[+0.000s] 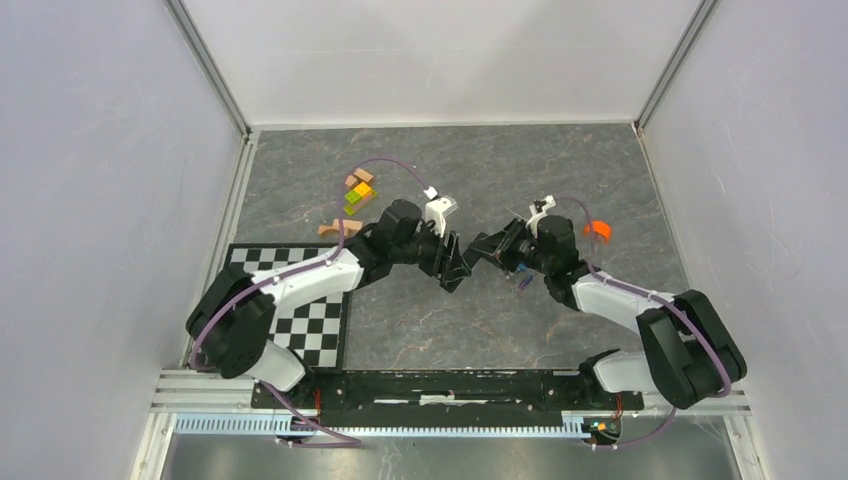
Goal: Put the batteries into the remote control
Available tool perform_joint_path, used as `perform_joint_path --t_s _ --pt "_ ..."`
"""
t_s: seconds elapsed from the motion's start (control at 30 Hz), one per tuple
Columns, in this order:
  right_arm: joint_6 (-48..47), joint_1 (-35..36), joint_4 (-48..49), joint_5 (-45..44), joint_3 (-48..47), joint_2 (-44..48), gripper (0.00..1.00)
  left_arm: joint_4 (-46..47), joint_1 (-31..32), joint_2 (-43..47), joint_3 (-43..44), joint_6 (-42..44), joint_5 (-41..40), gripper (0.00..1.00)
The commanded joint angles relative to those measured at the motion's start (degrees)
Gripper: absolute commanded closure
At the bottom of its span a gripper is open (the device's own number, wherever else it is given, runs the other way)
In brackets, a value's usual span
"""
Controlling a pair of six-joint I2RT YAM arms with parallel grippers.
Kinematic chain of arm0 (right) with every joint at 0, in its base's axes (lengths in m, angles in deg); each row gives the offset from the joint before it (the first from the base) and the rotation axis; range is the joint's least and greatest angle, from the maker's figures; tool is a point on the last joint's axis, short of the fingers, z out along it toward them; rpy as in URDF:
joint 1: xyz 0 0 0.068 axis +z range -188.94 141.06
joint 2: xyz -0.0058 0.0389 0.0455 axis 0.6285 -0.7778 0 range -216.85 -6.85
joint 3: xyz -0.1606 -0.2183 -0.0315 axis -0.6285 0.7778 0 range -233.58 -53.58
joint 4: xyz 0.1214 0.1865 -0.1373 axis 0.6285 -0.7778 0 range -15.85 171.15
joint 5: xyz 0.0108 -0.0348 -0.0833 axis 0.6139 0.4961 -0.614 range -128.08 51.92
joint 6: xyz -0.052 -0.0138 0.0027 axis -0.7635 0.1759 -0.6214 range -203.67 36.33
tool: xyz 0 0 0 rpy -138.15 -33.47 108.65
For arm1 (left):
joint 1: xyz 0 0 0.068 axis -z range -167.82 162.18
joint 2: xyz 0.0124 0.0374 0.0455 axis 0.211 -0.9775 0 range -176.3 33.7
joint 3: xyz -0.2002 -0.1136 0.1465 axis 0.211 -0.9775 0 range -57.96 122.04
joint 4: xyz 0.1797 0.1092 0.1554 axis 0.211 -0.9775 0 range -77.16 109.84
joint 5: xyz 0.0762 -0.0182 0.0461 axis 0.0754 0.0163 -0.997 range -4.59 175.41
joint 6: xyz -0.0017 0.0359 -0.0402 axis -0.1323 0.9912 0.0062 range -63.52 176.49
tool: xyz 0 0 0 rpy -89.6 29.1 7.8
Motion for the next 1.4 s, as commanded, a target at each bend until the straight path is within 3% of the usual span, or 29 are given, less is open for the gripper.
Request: perform_joint_path --t_s 0.0,0.2,0.53,0.6,0.8,0.97,1.0,1.03,1.13,1.17,1.23,1.37 --pt "0.18 -0.06 -1.13 -2.89 -3.54 2.70 0.95 4.36 2.24 8.12 -1.79 9.14 -9.55 0.31" --pt "6.31 -0.09 -7.01 -9.69 -3.20 6.91 0.95 4.84 5.57 11.73 -2.14 20.18 -17.90 0.22" --pt "11.45 -0.09 -18.93 -12.25 -10.41 8.85 0.96 8.58 16.38 5.89 -1.78 46.04 -36.83 0.25" --pt "11.51 -0.08 -19.87 -12.43 -11.24 9.13 0.96 8.98 17.24 4.00 -1.30 48.44 -39.46 0.30" --pt "11.86 -0.04 -20.54 -11.11 -11.31 9.50 0.96 15.39 18.74 0.29 -1.45 52.17 -50.12 0.59" --pt "11.86 -0.13 -20.18 -9.95 -10.95 9.44 0.93 17.57 18.91 -0.26 -1.83 52.76 -50.89 0.84" --pt "11.54 -0.15 -20.18 -10.02 -10.94 9.48 0.88 17.56 18.87 -0.35 -1.74 52.56 -50.87 0.92" --pt "11.08 -0.16 -20.30 -10.30 -10.94 9.52 0.76 17.48 18.94 -0.42 -1.68 52.22 -50.73 0.97" --pt "6.36 -0.23 -20.02 -12.02 -11.11 10.19 0.24 15.61 18.89 -0.09 -1.39 50.24 -49.10 0.98" --pt "4.27 -0.26 -20.00 -12.83 -11.30 10.63 0.15 14.25 18.75 0.12 -1.05 49.10 -48.10 0.98" --pt "-2.63 -0.71 -19.28 -14.39 -11.02 11.96 0.03 10.52 17.67 0.78 -0.01 44.70 -44.55 0.98" --pt "-15.29 -4.84 -8.76 -10.03 -6.04 16.93 0.02 2.49 14.52 3.04 1.82 34.88 -33.52 0.98"
